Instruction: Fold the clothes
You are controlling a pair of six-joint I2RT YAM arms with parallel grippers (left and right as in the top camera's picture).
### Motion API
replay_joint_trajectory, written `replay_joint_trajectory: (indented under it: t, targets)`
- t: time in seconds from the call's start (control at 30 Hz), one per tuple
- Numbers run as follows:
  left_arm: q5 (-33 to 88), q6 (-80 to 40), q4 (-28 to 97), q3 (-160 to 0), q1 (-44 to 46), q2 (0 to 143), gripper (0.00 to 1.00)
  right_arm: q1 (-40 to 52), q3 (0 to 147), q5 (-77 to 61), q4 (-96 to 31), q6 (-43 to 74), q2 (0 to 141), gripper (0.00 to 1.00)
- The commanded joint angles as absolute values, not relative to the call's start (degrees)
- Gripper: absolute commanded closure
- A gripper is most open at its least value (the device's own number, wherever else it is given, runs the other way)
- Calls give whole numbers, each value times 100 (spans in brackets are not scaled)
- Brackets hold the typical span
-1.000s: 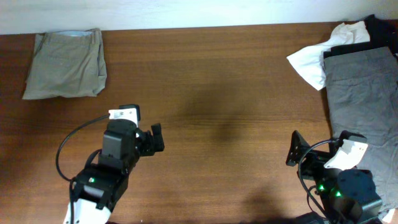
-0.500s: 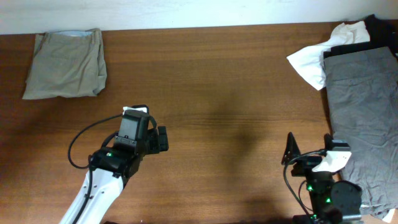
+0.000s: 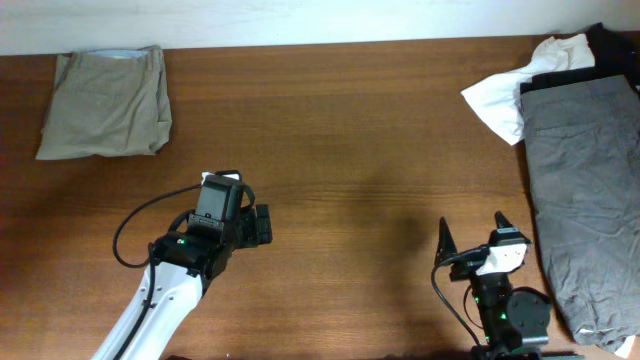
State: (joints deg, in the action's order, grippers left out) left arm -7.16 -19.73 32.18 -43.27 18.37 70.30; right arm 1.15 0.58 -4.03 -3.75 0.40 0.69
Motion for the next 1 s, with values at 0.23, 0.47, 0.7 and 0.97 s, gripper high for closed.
replay_joint_trajectory:
  t: [0.23,0.47,0.7,0.97]
  targets:
    - [-797,-2029,3221,-4294,1848,7054,1,78,32,-646,-386,-40,36,1]
    - [-1184,-2027,3402,-4294,1837,7054,1,78,32,-646,-386,-40,36,1]
    - [-1702,-1964,3559,-3876,1833,5175,1,78,32,-646,-386,-40,36,1]
    - [-1789,-727,2718,-2193,1745,1479,1,78,32,-646,-386,-40,36,1]
